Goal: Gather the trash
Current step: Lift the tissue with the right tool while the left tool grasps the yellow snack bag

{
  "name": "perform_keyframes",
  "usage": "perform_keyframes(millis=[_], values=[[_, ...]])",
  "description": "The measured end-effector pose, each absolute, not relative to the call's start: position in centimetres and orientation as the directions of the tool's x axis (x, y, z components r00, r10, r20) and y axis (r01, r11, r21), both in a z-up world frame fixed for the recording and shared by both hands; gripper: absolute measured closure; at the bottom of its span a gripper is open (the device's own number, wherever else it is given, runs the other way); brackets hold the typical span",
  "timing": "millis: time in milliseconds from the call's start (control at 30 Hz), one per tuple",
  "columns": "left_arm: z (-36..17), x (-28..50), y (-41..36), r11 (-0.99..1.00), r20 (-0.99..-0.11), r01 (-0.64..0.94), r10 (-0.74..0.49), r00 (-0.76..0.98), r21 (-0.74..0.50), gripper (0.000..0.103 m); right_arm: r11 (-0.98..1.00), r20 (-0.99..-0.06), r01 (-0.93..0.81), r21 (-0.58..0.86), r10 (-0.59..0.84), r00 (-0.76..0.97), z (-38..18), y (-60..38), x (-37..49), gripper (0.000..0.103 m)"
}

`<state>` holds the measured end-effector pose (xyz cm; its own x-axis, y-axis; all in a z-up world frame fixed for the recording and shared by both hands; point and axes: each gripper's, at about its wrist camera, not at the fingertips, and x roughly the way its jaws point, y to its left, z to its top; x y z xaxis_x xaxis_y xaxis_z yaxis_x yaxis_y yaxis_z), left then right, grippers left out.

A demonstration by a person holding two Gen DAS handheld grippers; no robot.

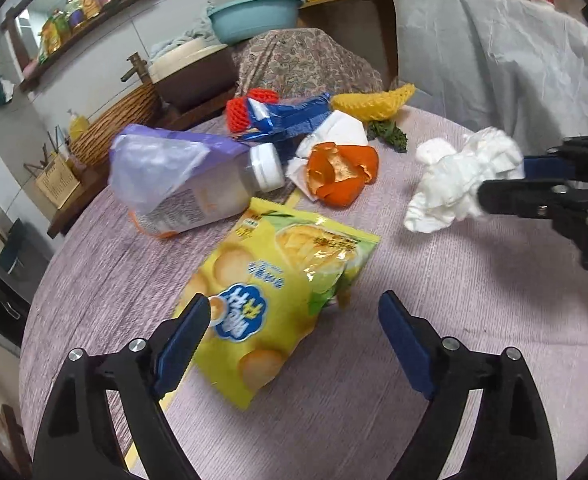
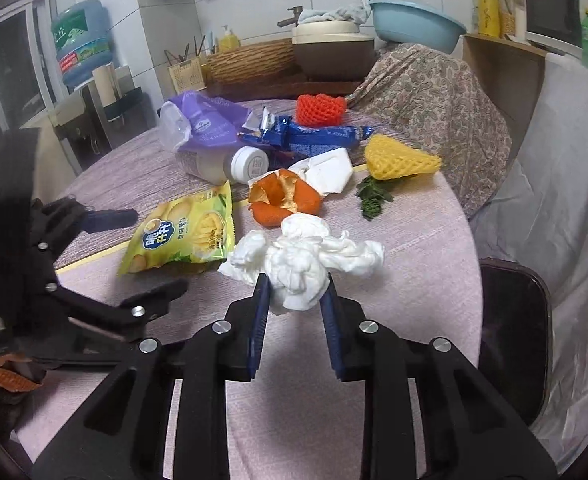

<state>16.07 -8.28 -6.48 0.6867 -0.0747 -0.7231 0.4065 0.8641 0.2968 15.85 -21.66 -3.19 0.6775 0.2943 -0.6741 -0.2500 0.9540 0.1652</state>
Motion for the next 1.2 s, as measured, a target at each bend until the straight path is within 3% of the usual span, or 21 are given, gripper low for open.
perform_keyframes(millis=[267,433,500,733,1200], values=[[-7.2,18.0,-7.6,0.907,-0.751,0.354,-0.07,0.657,0.226,0.042,0.954,-0.658,-0.227,0.193,0.298,0.691,-2.9,-23.2,13.7,0.076],[-7.2,18.2,-7.1,0.926,-0.763,0.34,-0.098,0.639,0.165,0.076,0.952,-0.646,-0.222,0.21,0.305,0.7,-3.0,-23.7,12.6,0.076],[-7.2,18.1,-6.7,0.934,-0.765,0.33,-0.112,0.635,0.137,0.082,0.95,-0.64,-0.224,0.217,0.312,0.702,-3.1,-23.8,12.2,0.076],[-5.9,16.1,-5.4,0.947,-0.738,0.317,-0.177,0.651,0.052,0.089,0.94,-0.626,-0.227,0.256,0.34,0.702,-3.5,-24.6,10.8,0.076],[-1.9,8.3,-5.7,0.949,-0.604,0.307,-0.285,0.744,-0.07,0.092,0.926,-0.575,-0.206,0.316,0.36,0.735,-4.4,-27.5,6.6,0.076]])
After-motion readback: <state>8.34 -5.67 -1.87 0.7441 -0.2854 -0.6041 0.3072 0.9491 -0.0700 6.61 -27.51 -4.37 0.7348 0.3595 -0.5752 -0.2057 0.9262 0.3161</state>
